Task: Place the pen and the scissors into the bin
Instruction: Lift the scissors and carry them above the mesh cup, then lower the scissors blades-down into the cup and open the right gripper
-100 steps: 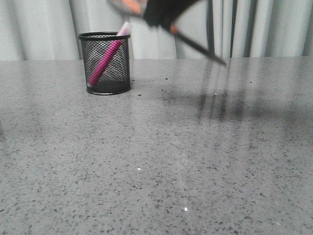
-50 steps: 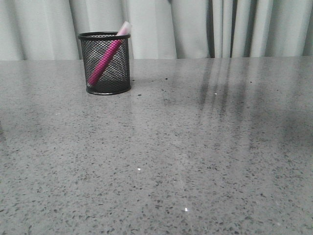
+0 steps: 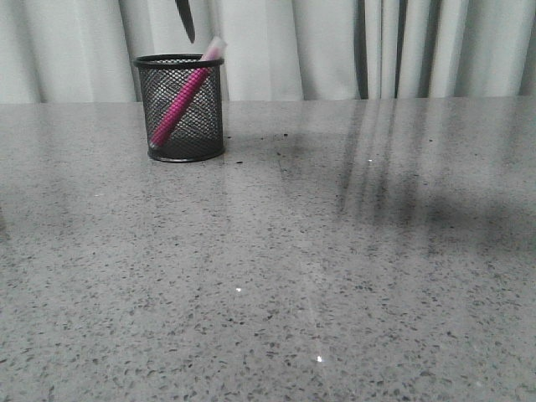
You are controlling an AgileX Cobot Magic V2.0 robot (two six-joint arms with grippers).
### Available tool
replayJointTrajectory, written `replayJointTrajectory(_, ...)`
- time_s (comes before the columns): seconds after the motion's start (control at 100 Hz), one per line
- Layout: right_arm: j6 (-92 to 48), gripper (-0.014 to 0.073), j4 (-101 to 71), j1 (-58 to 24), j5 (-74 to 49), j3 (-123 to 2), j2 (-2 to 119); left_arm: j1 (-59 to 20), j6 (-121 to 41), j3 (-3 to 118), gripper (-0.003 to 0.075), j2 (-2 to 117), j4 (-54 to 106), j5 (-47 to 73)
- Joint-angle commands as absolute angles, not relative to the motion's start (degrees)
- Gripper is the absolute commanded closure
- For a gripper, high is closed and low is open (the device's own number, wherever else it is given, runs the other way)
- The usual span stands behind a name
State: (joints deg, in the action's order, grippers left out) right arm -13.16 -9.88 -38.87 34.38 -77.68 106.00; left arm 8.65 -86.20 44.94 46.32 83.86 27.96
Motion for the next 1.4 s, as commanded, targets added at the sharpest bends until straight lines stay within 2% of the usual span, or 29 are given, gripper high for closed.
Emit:
replayJointTrajectory(0.0,-12.35,0.0664,-9.32,-38.88,38.75,-80.38,104.07,8.26,-86.19,46.29,0.0739,45.97,86.63,27.82)
replayJointTrajectory(0.34,-12.35,0.0664,-9.32,-38.88,36.01,-80.05,108.54,8.26,-86.19,46.29,0.0739,45.97,86.63,27.82)
replayJointTrajectory(1.23,-12.35,0.0663,-9.32,-38.88,36.14,-74.20,109.12,8.26,-86.19,46.29,0.0739,45.97,86.63,27.95)
replayJointTrajectory(1.32,-12.35,0.0652,-9.32,-38.88,36.14,-74.10,109.12,8.26,-86.19,46.29,0.0739,45.97,86.63,27.95)
replayJointTrajectory(1.39,-12.35,0.0605,-9.32,-38.88,36.26,-74.10,109.12,8.26,-86.19,46.29,0.0739,45.97,86.63,27.95)
